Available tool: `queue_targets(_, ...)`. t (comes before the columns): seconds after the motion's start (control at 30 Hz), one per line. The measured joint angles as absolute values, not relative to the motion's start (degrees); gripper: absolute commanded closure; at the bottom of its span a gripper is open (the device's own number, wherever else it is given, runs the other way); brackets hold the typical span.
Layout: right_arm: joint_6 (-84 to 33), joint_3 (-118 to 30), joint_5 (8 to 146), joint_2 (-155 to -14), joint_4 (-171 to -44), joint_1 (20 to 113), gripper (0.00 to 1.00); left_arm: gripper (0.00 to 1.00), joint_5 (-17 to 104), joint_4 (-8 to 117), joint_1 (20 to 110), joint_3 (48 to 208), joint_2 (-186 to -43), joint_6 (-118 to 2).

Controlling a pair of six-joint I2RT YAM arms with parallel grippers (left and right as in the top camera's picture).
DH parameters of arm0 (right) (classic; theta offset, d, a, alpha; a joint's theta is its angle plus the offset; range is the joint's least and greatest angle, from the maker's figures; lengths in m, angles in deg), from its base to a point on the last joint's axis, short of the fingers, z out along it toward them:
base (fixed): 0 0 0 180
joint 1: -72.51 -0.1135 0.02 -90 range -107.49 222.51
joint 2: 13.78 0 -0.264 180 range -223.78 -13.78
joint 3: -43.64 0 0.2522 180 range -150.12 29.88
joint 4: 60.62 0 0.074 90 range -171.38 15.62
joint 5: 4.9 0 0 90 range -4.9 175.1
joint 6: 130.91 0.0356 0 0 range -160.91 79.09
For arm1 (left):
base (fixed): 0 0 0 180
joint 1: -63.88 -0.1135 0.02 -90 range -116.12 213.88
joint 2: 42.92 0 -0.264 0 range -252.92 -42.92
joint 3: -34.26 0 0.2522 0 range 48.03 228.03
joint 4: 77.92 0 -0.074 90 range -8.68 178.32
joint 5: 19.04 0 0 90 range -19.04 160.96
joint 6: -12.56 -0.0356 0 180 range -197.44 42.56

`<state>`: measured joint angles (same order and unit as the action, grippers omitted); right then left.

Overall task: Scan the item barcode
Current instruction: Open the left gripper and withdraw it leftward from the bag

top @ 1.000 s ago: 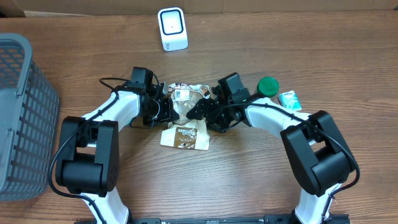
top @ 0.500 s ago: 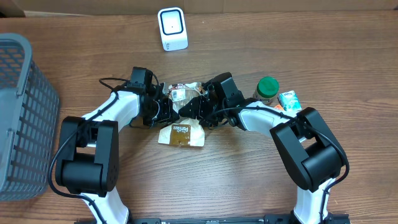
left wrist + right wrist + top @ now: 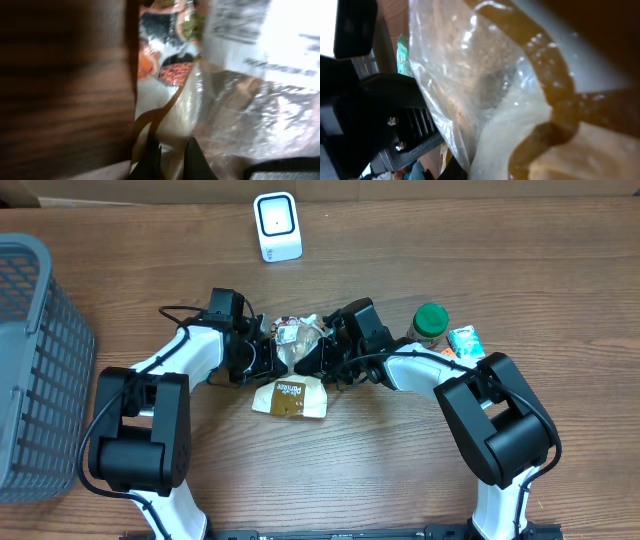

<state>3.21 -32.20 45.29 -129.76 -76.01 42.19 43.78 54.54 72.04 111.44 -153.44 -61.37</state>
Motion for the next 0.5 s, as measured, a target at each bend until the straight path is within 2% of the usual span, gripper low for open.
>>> queue_targets(0.27,-4.6,-32.2,41.2,-128.3,-81.6,45.8,0.96,0.96,46.4,45.2,66.7,113.7,-147.5,-64.6)
queue_targets(0.5,-15.0,-32.2,36.8,-119.9,-89.4,51.1,0.96,0.96,46.8,38.1,59.8,119.9,-137.9,-69.0)
